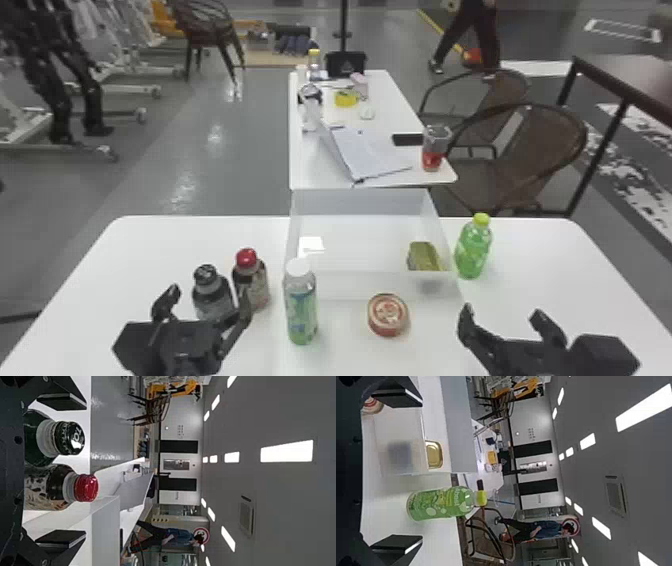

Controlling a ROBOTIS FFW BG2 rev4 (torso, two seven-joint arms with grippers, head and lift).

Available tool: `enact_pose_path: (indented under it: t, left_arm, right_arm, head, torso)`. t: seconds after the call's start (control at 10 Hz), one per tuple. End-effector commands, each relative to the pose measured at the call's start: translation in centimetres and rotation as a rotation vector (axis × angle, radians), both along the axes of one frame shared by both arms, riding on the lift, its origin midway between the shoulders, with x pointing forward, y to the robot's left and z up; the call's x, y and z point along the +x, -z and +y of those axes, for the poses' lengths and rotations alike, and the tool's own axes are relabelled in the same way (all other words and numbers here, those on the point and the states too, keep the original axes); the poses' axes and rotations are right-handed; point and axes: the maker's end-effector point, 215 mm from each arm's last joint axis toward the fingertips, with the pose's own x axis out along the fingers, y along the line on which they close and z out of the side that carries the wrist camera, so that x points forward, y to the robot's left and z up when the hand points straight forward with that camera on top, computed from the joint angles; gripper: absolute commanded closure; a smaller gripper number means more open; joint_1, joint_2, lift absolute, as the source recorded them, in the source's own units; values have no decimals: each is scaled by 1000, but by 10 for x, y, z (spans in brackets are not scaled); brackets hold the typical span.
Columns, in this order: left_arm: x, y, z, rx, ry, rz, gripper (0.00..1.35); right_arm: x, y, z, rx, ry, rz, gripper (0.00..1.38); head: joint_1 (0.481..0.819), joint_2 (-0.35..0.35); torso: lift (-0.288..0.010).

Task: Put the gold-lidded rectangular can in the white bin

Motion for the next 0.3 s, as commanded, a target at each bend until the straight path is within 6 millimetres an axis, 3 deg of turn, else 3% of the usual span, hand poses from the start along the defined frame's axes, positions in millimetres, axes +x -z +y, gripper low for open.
enact_pose_path:
  t: [0.0, 0.2]
  left_arm:
    - [0, -1, 0, 1, 0, -2, 160]
    - [0, -1, 0, 9, -1, -4, 160]
  right_arm:
    - [-1, 1, -1, 9, 3, 2, 94]
    - [-1, 1, -2, 11, 9, -1, 93]
  head:
    - [549, 0]
    - [549, 0]
  torso:
    - [-100]
    - [-100]
